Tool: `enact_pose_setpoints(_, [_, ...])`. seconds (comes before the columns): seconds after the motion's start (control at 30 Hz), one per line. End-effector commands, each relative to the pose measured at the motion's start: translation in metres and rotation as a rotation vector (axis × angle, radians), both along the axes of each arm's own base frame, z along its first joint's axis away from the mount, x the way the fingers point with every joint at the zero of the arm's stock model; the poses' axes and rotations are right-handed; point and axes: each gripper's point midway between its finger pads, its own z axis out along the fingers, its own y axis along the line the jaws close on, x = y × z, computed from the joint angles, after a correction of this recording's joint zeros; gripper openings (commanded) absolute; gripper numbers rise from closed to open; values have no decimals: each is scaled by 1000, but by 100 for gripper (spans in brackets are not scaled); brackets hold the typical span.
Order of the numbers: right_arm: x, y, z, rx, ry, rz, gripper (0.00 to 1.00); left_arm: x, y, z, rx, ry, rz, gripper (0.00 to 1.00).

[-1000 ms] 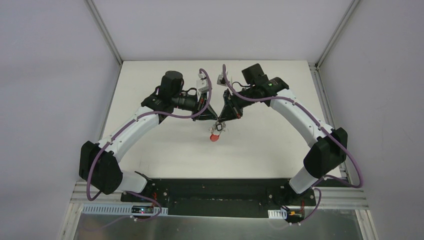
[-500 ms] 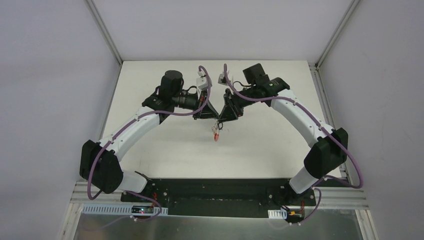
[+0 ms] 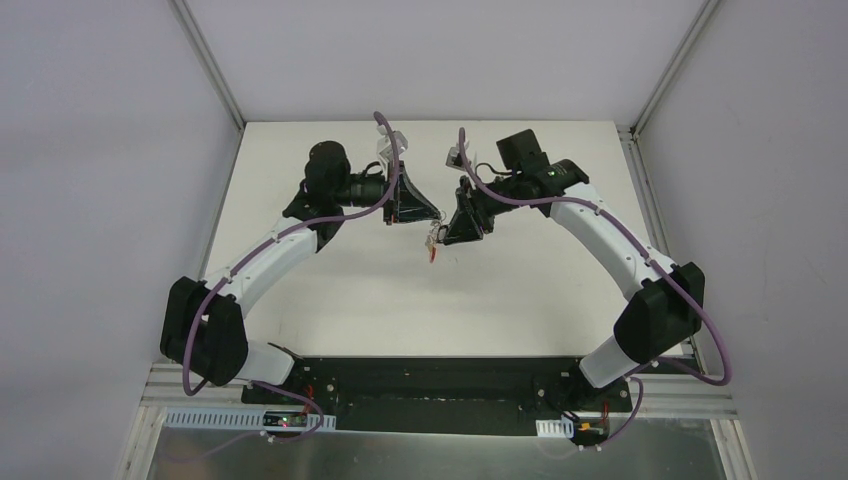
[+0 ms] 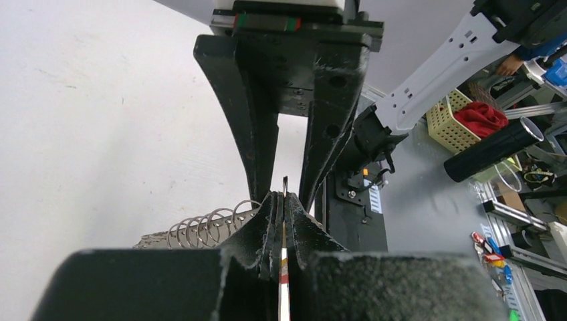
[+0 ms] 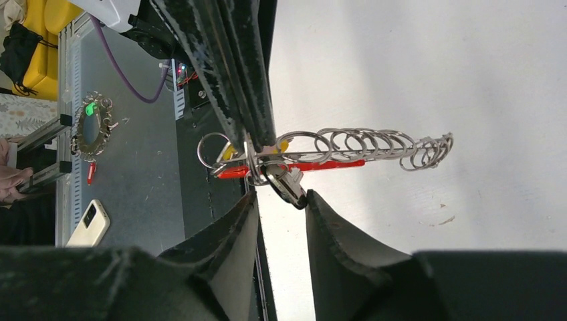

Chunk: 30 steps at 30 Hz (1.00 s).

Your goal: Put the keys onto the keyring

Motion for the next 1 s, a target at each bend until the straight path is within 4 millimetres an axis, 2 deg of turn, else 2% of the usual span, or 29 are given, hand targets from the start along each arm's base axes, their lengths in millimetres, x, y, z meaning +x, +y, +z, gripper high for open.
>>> enact_pose_setpoints(0.0, [-1, 3, 19, 64, -30, 20, 33, -3, 0, 21, -69, -45, -32, 0])
enact_pose_setpoints(0.3, [1, 9, 20, 81, 4, 29, 20, 1, -3, 22, -102, -28, -21, 0])
enact_pose_setpoints(0.47, [0, 10, 15, 84, 28, 31, 13, 6, -5, 23, -137, 8, -11, 0])
enact_pose_setpoints(0.8, [4, 7, 13, 66, 0, 5, 17, 14, -2, 28, -168, 22, 11, 0])
enact_pose_setpoints(0.97, [8, 6, 15, 60, -10, -11, 27, 13, -1, 26, -167, 24, 10, 0])
